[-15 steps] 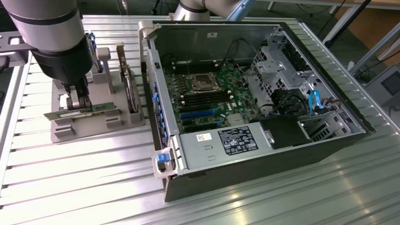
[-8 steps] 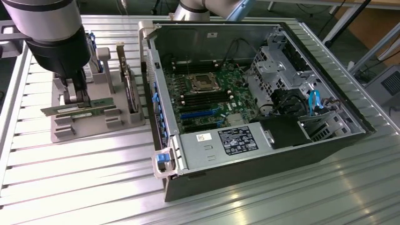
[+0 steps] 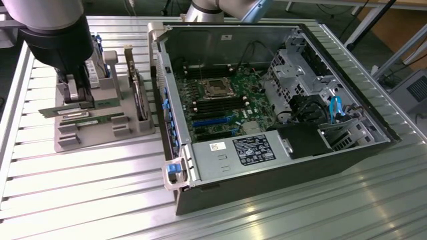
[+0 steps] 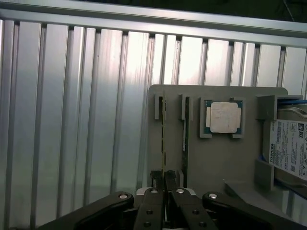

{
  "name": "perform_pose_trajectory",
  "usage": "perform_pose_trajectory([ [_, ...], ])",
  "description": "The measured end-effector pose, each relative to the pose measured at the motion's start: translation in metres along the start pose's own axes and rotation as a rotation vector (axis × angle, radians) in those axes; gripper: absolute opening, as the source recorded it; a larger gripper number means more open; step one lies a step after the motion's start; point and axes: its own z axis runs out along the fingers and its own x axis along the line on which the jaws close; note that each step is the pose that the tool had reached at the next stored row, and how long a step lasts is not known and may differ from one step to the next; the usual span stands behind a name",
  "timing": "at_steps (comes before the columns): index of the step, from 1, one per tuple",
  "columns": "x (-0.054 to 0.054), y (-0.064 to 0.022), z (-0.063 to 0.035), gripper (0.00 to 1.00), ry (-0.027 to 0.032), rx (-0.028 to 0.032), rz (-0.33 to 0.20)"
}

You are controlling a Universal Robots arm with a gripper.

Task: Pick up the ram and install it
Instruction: 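Pick up the ram and move it above insertion slot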

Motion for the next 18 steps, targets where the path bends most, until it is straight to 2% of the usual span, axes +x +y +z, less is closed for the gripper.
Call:
perform_pose_trajectory([
  [5,0.000,0.0003,-0.0168,0.13,0.0001,-0.0001,0.000],
  [6,0.000,0.0005,-0.0241,0.13,0.0001,-0.0001,0.000],
  [8,0.000,0.0007,-0.0320,0.13,0.0000,0.0000,0.000],
  [14,-0.001,0.0012,-0.0638,0.13,0.0001,-0.0001,0.000],
  [18,-0.001,0.0015,-0.0908,0.13,0.0000,0.0000,0.000],
])
